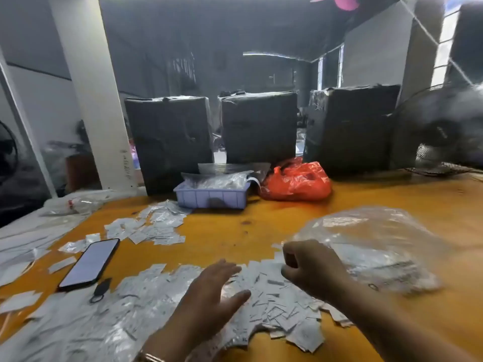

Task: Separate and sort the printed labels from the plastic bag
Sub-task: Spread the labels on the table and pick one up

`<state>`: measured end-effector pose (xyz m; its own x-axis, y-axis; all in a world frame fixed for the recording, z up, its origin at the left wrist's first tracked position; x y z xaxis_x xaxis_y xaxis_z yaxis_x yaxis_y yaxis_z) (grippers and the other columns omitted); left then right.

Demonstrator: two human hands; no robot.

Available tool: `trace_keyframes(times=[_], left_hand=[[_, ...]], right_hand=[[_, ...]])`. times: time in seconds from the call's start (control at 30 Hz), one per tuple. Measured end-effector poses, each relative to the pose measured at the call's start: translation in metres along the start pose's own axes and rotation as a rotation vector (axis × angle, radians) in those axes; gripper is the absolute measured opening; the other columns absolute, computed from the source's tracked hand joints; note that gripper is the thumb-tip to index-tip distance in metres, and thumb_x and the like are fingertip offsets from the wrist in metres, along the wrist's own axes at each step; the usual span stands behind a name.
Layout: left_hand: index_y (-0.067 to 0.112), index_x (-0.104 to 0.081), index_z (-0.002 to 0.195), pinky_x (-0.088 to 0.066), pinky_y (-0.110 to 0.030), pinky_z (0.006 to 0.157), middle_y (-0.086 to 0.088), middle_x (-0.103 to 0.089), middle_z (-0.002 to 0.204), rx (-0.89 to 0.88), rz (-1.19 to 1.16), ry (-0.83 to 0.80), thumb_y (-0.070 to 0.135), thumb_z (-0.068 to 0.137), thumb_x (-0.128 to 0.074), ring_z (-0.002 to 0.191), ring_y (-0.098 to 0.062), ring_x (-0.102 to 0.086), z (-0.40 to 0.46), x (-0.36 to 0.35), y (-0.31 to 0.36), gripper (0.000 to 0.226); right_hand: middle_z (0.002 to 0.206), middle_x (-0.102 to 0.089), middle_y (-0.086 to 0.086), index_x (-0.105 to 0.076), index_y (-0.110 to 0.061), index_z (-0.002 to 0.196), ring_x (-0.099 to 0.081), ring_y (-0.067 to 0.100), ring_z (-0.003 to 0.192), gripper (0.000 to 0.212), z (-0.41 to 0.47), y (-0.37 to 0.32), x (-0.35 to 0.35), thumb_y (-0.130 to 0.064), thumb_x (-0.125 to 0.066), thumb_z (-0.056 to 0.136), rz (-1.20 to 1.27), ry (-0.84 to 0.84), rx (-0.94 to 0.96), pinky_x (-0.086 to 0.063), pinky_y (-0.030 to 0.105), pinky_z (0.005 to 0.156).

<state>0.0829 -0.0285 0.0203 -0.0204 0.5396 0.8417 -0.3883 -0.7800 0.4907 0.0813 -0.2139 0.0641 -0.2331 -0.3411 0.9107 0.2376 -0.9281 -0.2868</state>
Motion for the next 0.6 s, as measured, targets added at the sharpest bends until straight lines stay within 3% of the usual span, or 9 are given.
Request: trace_keyframes(times=[0.1, 0.2, 0.3, 0.47, 0.53, 0.6], left_hand=[[0.050, -0.026, 0.145, -0.003, -0.023, 0.117, 0.032, -0.016, 0.152, -0.109, 0.130, -0.082, 0.087, 0.071, -0.042, 0.139, 0.014, 0.001, 0.002, -0.014, 0.001, 0.085], [0.054, -0.016, 0.146, 0.008, -0.025, 0.116, 0.036, -0.007, 0.150, -0.159, 0.199, -0.157, 0.097, 0.059, -0.036, 0.137, 0.016, 0.010, -0.002, -0.025, -0.003, 0.099], [0.050, -0.022, 0.147, 0.004, -0.030, 0.120, 0.030, -0.017, 0.154, -0.130, 0.193, -0.187, 0.085, 0.069, -0.049, 0.142, 0.010, -0.003, -0.005, -0.025, -0.007, 0.089], [0.050, -0.030, 0.144, -0.017, -0.037, 0.121, 0.024, -0.033, 0.151, -0.034, 0.144, -0.196, 0.067, 0.082, -0.056, 0.140, -0.006, -0.027, -0.010, -0.022, -0.013, 0.069], [0.049, -0.034, 0.142, -0.017, -0.037, 0.120, 0.024, -0.036, 0.149, -0.031, 0.127, -0.162, 0.056, 0.088, -0.057, 0.136, -0.003, -0.031, -0.010, -0.017, -0.012, 0.059], [0.047, -0.039, 0.140, -0.019, -0.037, 0.120, 0.024, -0.041, 0.146, -0.031, 0.111, -0.116, 0.046, 0.092, -0.055, 0.131, 0.001, -0.035, -0.011, -0.013, -0.013, 0.050]], right_hand=[[0.053, -0.051, -0.002, -0.043, -0.020, 0.059, -0.047, 0.018, 0.049, 0.028, -0.007, 0.008, 0.007, -0.015, -0.065, 0.076, -0.042, 0.312, 0.066, -0.037, 0.029, 0.046], [0.068, -0.062, 0.000, -0.050, -0.020, 0.066, -0.055, 0.019, 0.061, 0.020, -0.006, 0.029, -0.011, -0.022, -0.061, 0.083, -0.148, 0.233, 0.019, -0.043, 0.030, 0.053], [0.084, -0.066, -0.003, -0.066, -0.018, 0.083, -0.061, 0.018, 0.078, 0.010, -0.007, 0.046, -0.004, -0.025, -0.059, 0.086, -0.213, 0.249, -0.049, -0.049, 0.028, 0.061], [0.076, -0.068, 0.022, -0.070, 0.002, 0.082, -0.065, 0.037, 0.066, 0.018, -0.021, 0.066, 0.032, 0.011, -0.062, 0.069, -0.208, 0.529, -0.216, -0.056, 0.040, 0.055], [0.089, -0.062, 0.021, -0.063, 0.001, 0.090, -0.061, 0.038, 0.076, 0.020, -0.021, 0.086, 0.033, 0.010, -0.058, 0.072, -0.277, 0.470, -0.333, -0.053, 0.042, 0.064], [0.112, -0.054, 0.012, -0.058, -0.010, 0.105, -0.054, 0.030, 0.095, 0.021, -0.017, 0.109, 0.016, -0.007, -0.052, 0.086, -0.325, 0.259, -0.474, -0.043, 0.035, 0.076]])
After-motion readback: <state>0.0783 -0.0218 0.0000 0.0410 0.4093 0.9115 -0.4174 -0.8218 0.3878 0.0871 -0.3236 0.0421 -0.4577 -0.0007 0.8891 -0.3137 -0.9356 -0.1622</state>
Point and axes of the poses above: each hand's wrist, its own z-axis towards the middle knuckle, its own x-axis out of the back of the hand, y = z × x, the point moved 9 cm from there along z, towards the middle knuckle
